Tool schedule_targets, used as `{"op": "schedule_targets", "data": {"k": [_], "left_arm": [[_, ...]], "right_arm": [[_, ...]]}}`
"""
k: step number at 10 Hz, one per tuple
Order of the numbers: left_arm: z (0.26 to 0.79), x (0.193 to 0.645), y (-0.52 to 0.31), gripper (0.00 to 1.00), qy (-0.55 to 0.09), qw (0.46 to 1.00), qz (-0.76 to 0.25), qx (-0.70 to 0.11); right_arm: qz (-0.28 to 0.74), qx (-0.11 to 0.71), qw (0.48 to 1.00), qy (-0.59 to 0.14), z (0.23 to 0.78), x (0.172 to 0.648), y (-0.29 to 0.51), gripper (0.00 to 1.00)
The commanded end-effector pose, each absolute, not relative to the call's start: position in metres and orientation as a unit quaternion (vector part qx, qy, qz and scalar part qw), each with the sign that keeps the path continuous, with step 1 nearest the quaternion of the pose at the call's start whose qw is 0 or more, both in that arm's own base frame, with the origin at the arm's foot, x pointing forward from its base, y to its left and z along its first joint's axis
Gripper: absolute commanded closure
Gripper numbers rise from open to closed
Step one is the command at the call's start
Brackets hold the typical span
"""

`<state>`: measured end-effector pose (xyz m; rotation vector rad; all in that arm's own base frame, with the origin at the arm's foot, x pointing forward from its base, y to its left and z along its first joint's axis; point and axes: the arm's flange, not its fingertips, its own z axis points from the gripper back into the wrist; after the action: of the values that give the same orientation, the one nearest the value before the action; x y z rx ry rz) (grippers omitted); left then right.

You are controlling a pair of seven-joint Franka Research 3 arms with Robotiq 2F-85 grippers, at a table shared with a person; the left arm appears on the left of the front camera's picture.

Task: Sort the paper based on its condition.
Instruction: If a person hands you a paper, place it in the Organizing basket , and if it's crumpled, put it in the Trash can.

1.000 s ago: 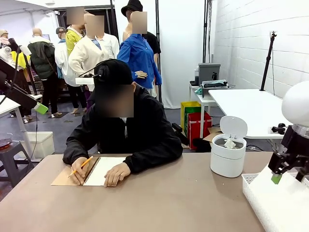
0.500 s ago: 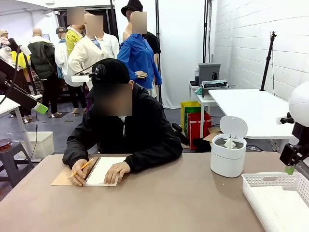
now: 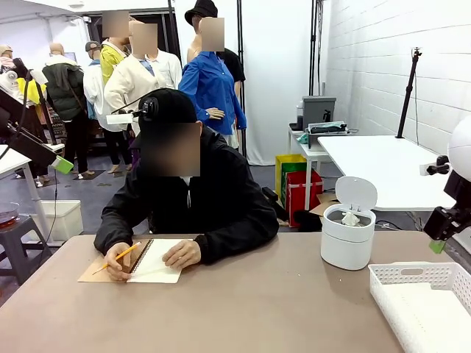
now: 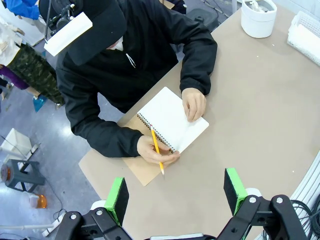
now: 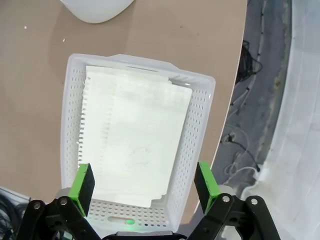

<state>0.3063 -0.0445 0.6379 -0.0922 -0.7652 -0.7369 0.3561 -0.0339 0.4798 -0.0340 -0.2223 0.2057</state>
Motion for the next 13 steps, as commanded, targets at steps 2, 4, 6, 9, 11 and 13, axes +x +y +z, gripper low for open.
{"op": "schedule_targets", "data": {"k": [2,4,6,9,11,13], "left_arm": [[0.638,0.306,-0.044,0.00,-0.364,0.862,-0.350,-0.044],[0.638,0.306,-0.044,0.00,-0.364,0.862,-0.350,-0.044],[0.638,0.306,-0.044,0.00,-0.364,0.862,-0.350,-0.044],[0.638,0.306,-0.044,0.00,-0.364,0.862,-0.350,-0.044],[0.638,0.306,-0.044,0.00,-0.364,0.862,-0.350,-0.044],[0.638,0.306,-0.044,0.00,-0.364,0.862,-0.350,-0.044]], "right_arm": [[0.096,-0.027,0.990,-0.100,0.473,0.359,-0.035,0.00],[0.096,-0.027,0.990,-0.100,0.473,0.359,-0.035,0.00],[0.096,-0.027,0.990,-0.100,0.473,0.359,-0.035,0.00],[0.175,-0.007,0.978,-0.110,0.480,0.349,-0.012,0.00],[0.272,-0.004,0.955,-0.118,0.495,0.333,0.028,0.00],[0.338,0.011,0.931,-0.140,0.508,0.327,0.067,0.00]]}}
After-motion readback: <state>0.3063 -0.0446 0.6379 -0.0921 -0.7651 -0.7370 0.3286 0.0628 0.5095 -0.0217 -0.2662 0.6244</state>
